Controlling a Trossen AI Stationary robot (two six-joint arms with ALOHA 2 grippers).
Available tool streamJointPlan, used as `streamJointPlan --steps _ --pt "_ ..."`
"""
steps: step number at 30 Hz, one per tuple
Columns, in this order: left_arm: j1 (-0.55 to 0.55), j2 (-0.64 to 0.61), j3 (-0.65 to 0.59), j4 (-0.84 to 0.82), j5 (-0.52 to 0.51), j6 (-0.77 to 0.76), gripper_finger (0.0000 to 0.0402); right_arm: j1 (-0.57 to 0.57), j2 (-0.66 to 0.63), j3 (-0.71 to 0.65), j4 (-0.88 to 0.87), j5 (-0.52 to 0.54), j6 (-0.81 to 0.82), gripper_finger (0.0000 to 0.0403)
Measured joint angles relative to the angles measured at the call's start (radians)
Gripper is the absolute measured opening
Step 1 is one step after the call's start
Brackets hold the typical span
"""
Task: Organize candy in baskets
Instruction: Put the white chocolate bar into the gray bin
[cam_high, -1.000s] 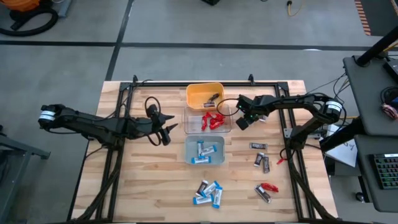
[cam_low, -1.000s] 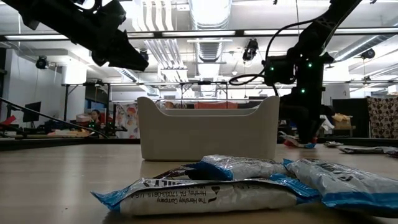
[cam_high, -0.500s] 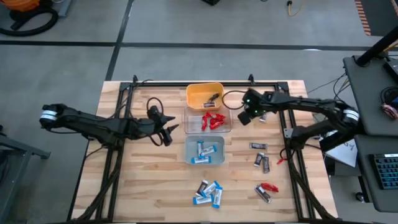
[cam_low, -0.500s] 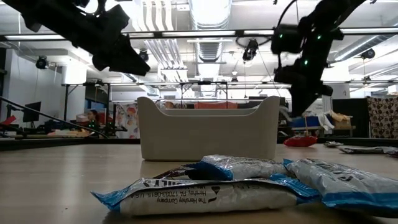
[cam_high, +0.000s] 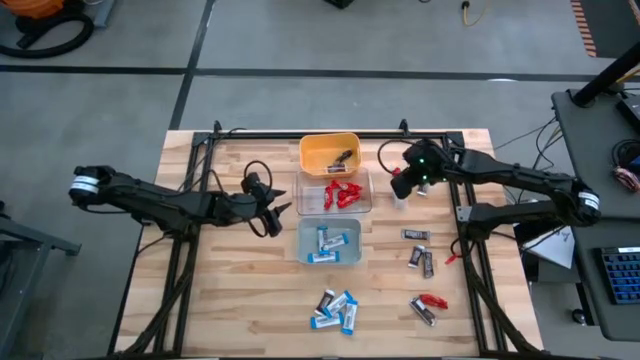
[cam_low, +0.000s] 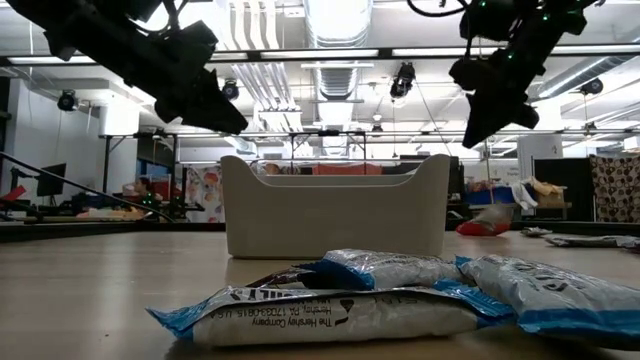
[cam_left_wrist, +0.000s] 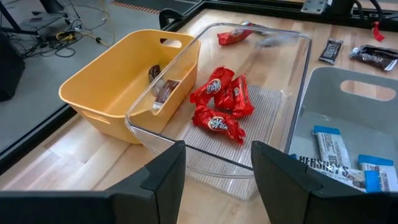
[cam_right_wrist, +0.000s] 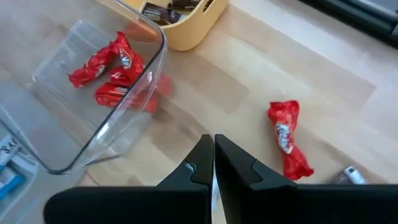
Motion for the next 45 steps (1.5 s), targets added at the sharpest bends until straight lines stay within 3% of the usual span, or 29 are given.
streamJointPlan --steps 6,13,24,29,40,45 --pt "0.0 0.015 0.001 0.013 0.0 0.0 0.0166 0.044 0.044 -0.019 -0.02 0.0 0.055 0.0009" --pt "0.0 0.017 0.001 0.013 0.0 -0.003 0.0166 0.112 0.179 -0.025 -0.139 0.0 0.246 0.0022" --pt "0.0 0.017 0.001 0.013 0.0 -0.003 0.0166 0.276 0.298 -0.025 -0.151 -0.042 0.458 0.0159" --pt "0.0 0.017 0.001 0.013 0.0 -0.003 0.0166 0.294 0.364 -0.025 -0.15 -0.006 0.494 0.0192" --pt "0.0 0.017 0.001 0.013 0.0 0.007 0.0166 0.294 0.512 -0.026 -0.121 0.009 0.479 0.0197" --pt "0.0 0.017 0.001 0.013 0.0 0.007 0.0166 0.294 0.533 -0.024 -0.108 0.008 0.455 0.017"
